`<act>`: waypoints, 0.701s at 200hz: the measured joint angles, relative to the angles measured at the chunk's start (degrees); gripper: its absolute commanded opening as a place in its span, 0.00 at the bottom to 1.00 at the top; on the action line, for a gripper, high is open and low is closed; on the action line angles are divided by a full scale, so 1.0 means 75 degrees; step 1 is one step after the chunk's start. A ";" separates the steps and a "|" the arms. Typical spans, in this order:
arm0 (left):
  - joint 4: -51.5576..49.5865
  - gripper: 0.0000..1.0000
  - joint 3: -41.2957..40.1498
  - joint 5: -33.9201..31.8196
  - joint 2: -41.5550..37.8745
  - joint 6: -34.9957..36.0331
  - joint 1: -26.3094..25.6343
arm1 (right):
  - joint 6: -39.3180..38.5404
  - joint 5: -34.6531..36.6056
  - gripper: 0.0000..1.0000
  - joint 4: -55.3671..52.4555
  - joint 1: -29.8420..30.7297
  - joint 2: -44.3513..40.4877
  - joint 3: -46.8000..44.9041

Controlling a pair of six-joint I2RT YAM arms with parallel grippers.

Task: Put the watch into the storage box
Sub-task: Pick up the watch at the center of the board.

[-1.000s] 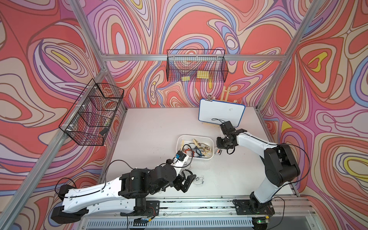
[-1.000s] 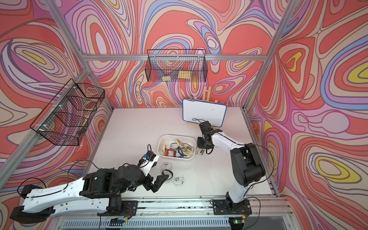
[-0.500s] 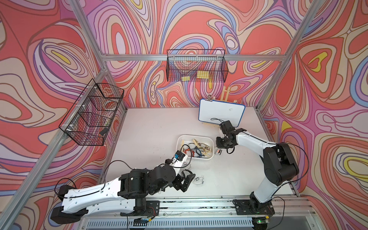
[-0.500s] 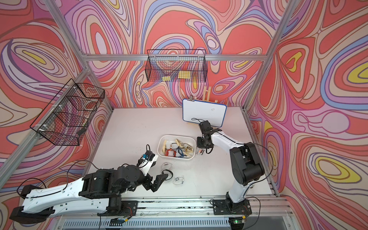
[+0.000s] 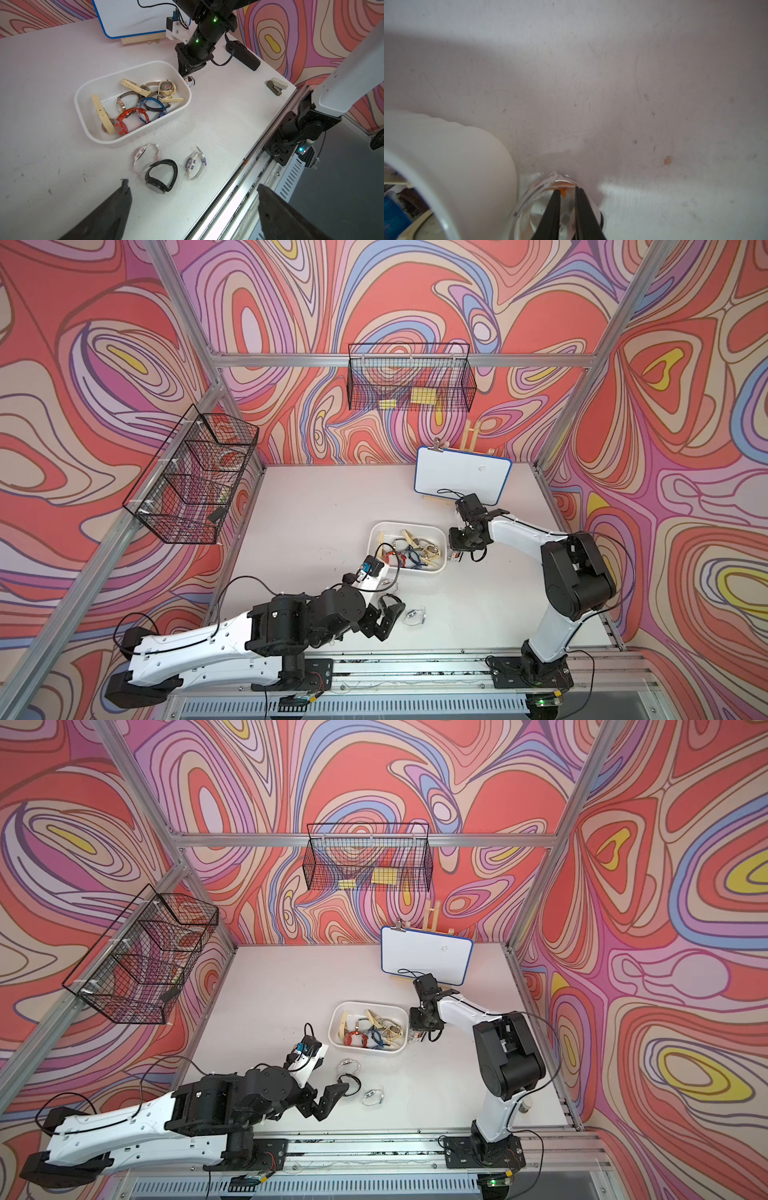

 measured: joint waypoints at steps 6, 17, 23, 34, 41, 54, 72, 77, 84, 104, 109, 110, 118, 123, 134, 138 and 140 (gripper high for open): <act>0.0000 0.99 0.0000 -0.0015 -0.0015 0.0000 0.0000 | -0.0003 -0.0006 0.14 0.0003 0.0000 0.0023 -0.0009; -0.0003 0.99 0.0000 -0.0038 -0.0020 0.0000 0.0000 | 0.0000 -0.0026 0.11 0.0023 0.0000 0.0029 -0.0029; -0.0006 0.99 -0.0003 -0.0050 -0.0020 0.0000 0.0000 | 0.0003 -0.0029 0.07 0.0029 0.0000 0.0029 -0.0029; -0.0020 0.99 -0.0003 -0.0055 -0.0020 0.0000 0.0000 | -0.0023 -0.0052 0.02 0.0055 0.0000 0.0029 -0.0038; -0.0029 0.99 -0.0003 -0.0061 -0.0020 0.0000 0.0000 | -0.0026 -0.0064 0.00 0.0073 0.0000 0.0029 -0.0044; -0.0055 0.99 -0.0003 -0.0076 -0.0020 -0.0003 0.0000 | -0.0026 -0.0082 0.00 0.0111 0.0000 0.0026 -0.0058; -0.0058 1.00 -0.0020 -0.0085 -0.0038 0.0000 0.0000 | -0.0026 -0.0087 0.00 0.0143 0.0000 -0.0041 -0.0117; -0.0058 1.00 -0.0032 -0.0090 -0.0047 0.0000 0.0000 | -0.0029 -0.0090 0.00 0.0146 0.0000 -0.0090 -0.0152; -0.0064 1.00 -0.0038 -0.0105 -0.0058 -0.0003 0.0000 | -0.0029 -0.0093 0.00 0.0140 0.0000 -0.0172 -0.0195; -0.0079 1.00 -0.0038 -0.0119 -0.0064 -0.0003 0.0000 | -0.0023 -0.0102 0.00 0.0114 0.0006 -0.0472 -0.0274; -0.0082 1.00 -0.0038 -0.0128 -0.0064 -0.0003 0.0000 | -0.0020 -0.0096 0.00 0.0111 0.0006 -0.0565 -0.0294; -0.0085 1.00 -0.0038 -0.0131 -0.0064 -0.0006 0.0000 | -0.0023 -0.0096 0.00 0.0108 0.0006 -0.0595 -0.0300; -0.0096 1.00 -0.0038 -0.0143 -0.0064 -0.0006 0.0000 | -0.0012 -0.0076 0.00 0.0096 0.0006 -0.0778 -0.0332; -0.0105 1.00 -0.0038 -0.0143 -0.0064 -0.0006 0.0000 | 0.0000 -0.0055 0.00 0.0085 0.0006 -0.0889 -0.0344; -0.0125 1.00 -0.0038 -0.0154 -0.0064 -0.0012 0.0000 | 0.0006 -0.0006 0.00 0.0017 0.0006 -0.1160 -0.0347; -0.0134 1.00 -0.0038 -0.0163 -0.0064 -0.0015 0.0000 | 0.0003 0.0009 0.00 -0.0009 0.0006 -0.1241 -0.0347; -0.0137 1.00 -0.0038 -0.0163 -0.0064 -0.0020 0.0000 | 0.0006 0.0020 0.00 -0.0023 0.0006 -0.1294 -0.0347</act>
